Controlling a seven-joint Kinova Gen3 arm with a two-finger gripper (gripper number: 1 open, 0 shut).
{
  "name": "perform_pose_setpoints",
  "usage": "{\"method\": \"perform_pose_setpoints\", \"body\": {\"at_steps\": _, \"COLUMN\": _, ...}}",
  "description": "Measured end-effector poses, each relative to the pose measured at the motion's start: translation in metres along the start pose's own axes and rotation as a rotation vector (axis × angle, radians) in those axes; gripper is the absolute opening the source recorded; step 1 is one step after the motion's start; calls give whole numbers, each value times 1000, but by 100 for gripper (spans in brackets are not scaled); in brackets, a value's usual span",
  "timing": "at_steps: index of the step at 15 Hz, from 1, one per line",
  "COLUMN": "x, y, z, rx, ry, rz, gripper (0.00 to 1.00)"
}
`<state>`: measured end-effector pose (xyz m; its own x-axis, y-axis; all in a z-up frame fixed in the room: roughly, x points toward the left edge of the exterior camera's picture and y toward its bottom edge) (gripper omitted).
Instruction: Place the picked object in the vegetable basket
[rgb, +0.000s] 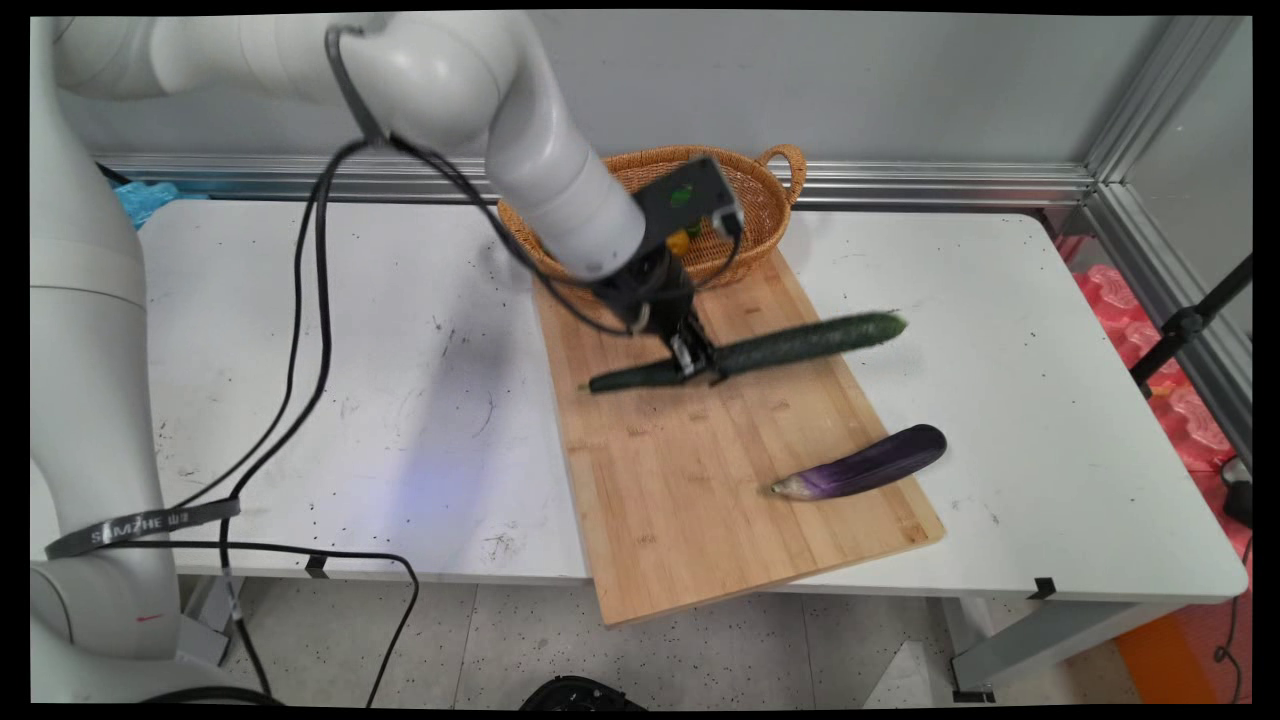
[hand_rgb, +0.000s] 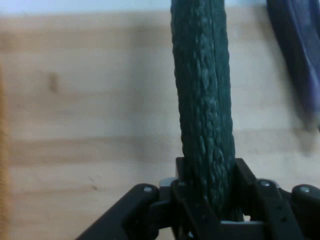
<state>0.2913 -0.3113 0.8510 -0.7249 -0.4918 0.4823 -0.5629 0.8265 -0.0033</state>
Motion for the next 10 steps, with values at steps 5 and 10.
{"method": "perform_pose_setpoints", "body": {"at_steps": 5, "x": 23, "y": -42, "z": -23, "rx": 32, "ry": 35, "rz": 57, "gripper": 0}}
{"method": "perform_pose_setpoints", "body": {"at_steps": 10, "x": 36, "y": -92, "z": -36, "rx": 93, "ry": 61, "rz": 108, "gripper": 0}}
